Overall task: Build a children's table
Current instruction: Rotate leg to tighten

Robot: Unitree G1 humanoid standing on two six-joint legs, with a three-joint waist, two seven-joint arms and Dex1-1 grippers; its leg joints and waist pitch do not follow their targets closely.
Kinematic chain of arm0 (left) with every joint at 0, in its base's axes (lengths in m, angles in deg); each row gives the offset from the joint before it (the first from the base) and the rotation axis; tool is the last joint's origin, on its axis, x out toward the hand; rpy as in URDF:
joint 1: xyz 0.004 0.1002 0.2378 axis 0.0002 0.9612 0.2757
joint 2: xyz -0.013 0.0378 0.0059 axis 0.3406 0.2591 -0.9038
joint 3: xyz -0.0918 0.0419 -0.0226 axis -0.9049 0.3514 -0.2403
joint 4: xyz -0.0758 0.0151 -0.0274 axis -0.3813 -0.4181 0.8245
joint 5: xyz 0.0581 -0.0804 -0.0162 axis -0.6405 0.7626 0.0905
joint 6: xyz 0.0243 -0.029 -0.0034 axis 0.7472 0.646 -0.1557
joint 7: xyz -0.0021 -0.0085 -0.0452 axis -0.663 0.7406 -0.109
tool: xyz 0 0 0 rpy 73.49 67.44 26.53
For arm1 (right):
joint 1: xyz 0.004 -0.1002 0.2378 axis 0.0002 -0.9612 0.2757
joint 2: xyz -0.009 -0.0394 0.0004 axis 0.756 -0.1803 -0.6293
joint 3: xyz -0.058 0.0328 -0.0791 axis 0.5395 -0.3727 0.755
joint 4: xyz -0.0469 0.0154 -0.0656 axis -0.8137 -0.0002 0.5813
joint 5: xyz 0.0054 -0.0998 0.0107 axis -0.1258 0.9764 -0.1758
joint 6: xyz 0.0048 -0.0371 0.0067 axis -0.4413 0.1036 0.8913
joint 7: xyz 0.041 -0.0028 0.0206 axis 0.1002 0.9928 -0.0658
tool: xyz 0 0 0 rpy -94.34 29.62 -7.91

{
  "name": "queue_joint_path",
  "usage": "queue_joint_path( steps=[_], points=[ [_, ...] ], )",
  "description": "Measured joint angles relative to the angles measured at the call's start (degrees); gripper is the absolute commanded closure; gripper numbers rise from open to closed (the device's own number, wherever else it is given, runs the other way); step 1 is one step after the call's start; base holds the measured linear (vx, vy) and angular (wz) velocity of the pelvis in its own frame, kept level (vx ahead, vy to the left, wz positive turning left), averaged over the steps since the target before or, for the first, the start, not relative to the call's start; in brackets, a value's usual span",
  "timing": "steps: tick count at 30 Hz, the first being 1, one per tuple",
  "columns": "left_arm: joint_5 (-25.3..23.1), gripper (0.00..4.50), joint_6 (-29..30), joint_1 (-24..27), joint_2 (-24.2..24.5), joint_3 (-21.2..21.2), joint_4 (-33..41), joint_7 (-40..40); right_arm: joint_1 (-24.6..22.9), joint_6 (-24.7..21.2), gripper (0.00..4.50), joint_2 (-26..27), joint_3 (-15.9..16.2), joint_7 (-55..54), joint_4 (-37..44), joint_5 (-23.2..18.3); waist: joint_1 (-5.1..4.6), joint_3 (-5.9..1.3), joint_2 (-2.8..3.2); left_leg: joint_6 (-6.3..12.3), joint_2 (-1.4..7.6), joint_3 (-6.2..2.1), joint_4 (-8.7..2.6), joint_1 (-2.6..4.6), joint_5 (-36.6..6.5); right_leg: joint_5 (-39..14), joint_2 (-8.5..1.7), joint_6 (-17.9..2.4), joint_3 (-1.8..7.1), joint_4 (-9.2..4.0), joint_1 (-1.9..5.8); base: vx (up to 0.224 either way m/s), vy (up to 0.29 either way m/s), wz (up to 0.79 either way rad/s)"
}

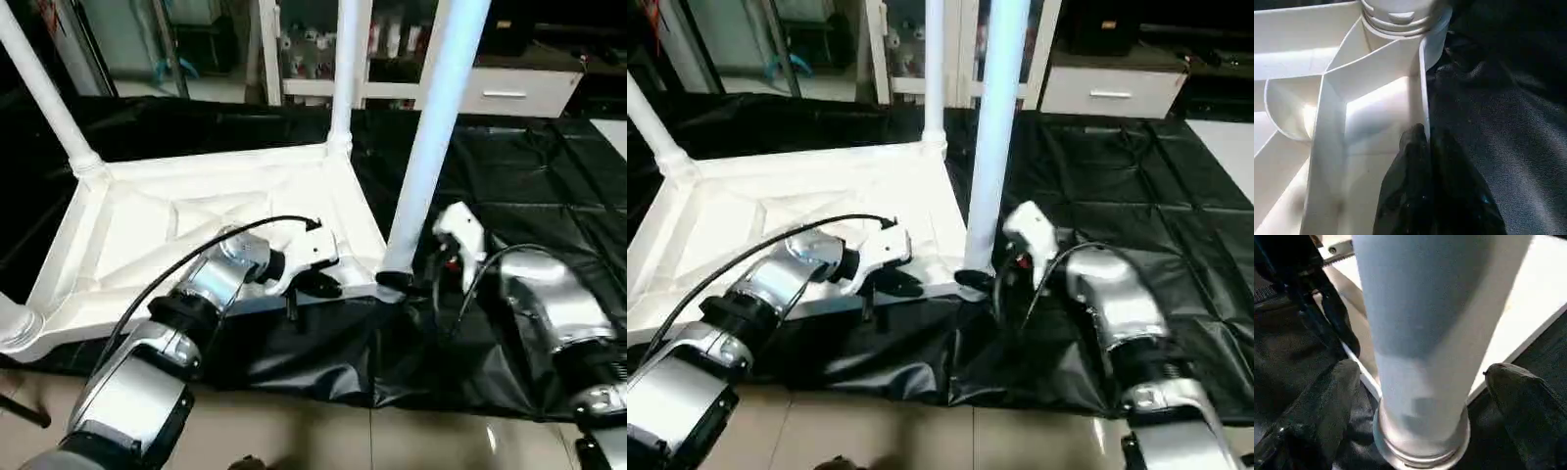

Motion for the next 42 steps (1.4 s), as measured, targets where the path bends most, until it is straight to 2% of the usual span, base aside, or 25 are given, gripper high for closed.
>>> queue_joint_path(
  steps=[5,8,10,11,17,24,28,34,36,42],
  points=[
    [-0.11,4.50,0.90,0.64,0.08,0.13,1.45,0.01,1.30,1.18,0.52,1.24,1.47,-0.92,-3.06,2.02,-0.25,-0.04,0.08,0.00,0.01,-0.01,0.01,0.01,0.00,0.00,0.00,0.00,-0.02,0.02,0.00,0.000,0.000,0.00],
    [-0.14,4.50,1.10,0.83,0.21,0.23,1.97,0.04,1.77,1.58,0.88,1.33,1.50,-0.81,-4.04,2.20,-0.22,-0.04,0.06,0.00,0.01,0.00,0.00,0.00,-0.01,0.00,0.00,0.00,-0.02,0.00,0.00,0.000,0.000,0.00],
    [-0.15,4.50,1.30,0.98,0.40,0.28,2.41,0.06,1.87,2.66,0.97,1.38,1.50,-0.48,-4.75,2.68,-0.23,-0.04,0.06,0.01,0.01,0.00,0.00,-0.01,-0.01,0.00,0.00,0.00,-0.03,-0.01,0.00,0.000,0.000,0.00],
    [-0.16,4.50,1.42,1.00,0.43,0.31,2.52,0.06,1.87,2.98,1.22,1.41,1.50,-0.37,-4.95,2.73,-0.22,-0.04,0.06,0.01,0.01,0.00,0.00,-0.01,-0.01,0.00,0.00,0.00,-0.03,0.00,0.00,0.000,0.000,0.00],
    [-0.24,4.50,2.46,1.82,0.96,0.49,4.38,0.04,2.20,4.64,1.76,2.10,1.47,0.76,-6.59,2.61,-0.40,-0.04,0.02,0.01,0.02,0.00,0.01,0.01,-0.01,0.00,0.00,0.00,-0.04,0.01,-0.01,0.000,0.000,0.00],
    [-0.29,4.50,3.66,2.72,1.38,0.49,6.15,0.03,3.29,5.41,1.89,3.09,1.20,1.65,-9.11,2.56,-0.62,-0.11,0.04,0.01,0.04,0.01,0.00,0.05,-0.01,0.00,0.03,0.00,-0.03,0.03,0.00,0.000,0.000,0.00],
    [-0.30,4.50,4.58,2.79,1.46,0.23,6.17,-0.70,2.60,5.74,1.90,5.20,-1.14,-0.42,-10.27,1.79,-0.80,-0.14,0.02,0.00,0.05,0.01,-0.01,0.18,0.00,0.01,0.07,-0.01,0.02,0.08,0.06,0.000,0.000,0.00],
    [-1.24,4.50,5.65,1.37,-2.03,-1.43,2.24,-9.05,0.74,6.47,1.91,11.02,-6.51,-14.48,-11.55,0.45,-2.10,-0.16,0.03,-0.01,-0.01,-0.16,-0.02,0.29,0.00,0.15,0.05,-0.21,0.09,-0.01,0.21,0.000,0.000,0.00],
    [-1.51,4.50,5.94,0.11,-4.79,-2.27,-0.75,-14.18,-0.49,7.83,1.91,14.79,-9.45,-23.89,-11.53,0.23,-2.27,-0.16,0.03,-0.02,-0.04,-0.18,-0.03,0.30,0.00,0.14,0.05,-0.19,0.13,-0.04,0.23,0.000,0.000,0.00],
    [-2.10,4.50,4.62,-3.40,-11.04,-3.15,-8.51,-25.55,0.20,12.27,1.92,21.45,-11.48,-46.07,-13.66,3.48,-2.68,-0.42,0.49,-0.02,-0.13,-0.23,-0.11,0.25,0.00,-0.02,0.02,0.09,0.16,-0.25,0.24,0.000,0.000,0.00]
  ],
)
